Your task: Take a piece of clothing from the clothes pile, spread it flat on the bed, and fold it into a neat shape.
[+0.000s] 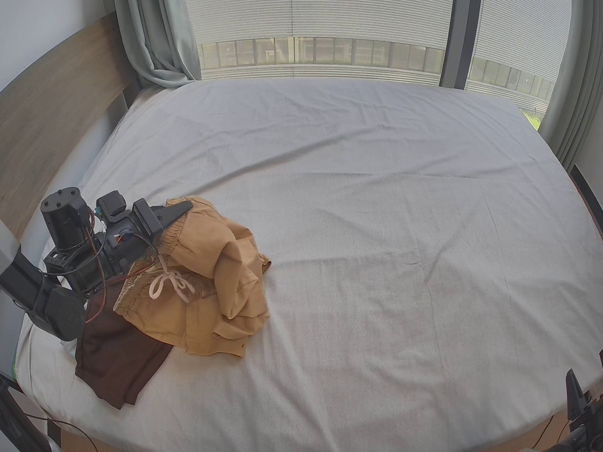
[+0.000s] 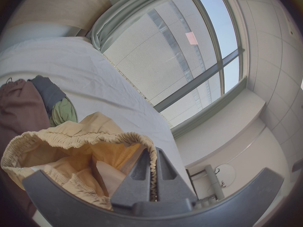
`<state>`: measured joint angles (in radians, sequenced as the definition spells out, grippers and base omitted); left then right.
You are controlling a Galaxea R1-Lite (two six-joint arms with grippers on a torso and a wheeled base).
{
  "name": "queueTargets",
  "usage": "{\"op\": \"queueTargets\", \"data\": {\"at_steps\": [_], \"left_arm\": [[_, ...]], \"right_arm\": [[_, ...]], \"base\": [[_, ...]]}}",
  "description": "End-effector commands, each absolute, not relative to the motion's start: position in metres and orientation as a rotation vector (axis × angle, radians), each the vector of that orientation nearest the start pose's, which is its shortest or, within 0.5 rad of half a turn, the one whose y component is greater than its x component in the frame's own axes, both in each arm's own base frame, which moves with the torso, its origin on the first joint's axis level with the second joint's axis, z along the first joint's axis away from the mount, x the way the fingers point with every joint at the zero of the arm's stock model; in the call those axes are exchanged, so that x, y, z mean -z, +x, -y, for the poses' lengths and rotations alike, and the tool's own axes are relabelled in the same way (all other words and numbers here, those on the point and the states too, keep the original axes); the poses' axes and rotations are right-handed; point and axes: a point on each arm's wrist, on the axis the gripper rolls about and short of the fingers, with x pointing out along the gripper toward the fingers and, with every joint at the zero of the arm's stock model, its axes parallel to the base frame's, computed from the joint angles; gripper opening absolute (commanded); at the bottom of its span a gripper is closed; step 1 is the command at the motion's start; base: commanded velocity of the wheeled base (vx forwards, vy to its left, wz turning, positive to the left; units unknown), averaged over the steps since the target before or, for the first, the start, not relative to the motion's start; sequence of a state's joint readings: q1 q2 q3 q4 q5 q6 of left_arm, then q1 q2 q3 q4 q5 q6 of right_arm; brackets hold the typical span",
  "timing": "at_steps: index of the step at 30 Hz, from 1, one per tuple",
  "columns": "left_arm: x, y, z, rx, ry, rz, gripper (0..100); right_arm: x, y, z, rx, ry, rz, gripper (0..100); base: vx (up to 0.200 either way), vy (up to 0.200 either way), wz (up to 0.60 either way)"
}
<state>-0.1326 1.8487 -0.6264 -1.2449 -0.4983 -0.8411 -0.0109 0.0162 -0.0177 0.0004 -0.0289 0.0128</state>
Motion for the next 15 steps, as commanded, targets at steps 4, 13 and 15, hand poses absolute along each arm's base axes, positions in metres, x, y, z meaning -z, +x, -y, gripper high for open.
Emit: {"op": "queueTargets", "data": {"at_steps": [4,13,15], "left_arm": [[-0.165,0.302,0.063,0.626,-0.838,-0.215,0],[-0.176,0.297,0.083,0.663,-0.979,-0.227,0],[-0.178,0.296,0.089,0.670,-1.014,-0.233,0]], "right_arm": [[-0.076,-0.023,0.000,0.038,0.014,0.002,100],[-0.076,-0.023,0.000,0.038,0.014,0.002,100],[-0.076,-0.023,0.000,0.038,0.014,0.002,100]], "base": [[0.000,0.000,0.00],[0.000,0.000,0.00],[0.000,0.000,0.00]]}}
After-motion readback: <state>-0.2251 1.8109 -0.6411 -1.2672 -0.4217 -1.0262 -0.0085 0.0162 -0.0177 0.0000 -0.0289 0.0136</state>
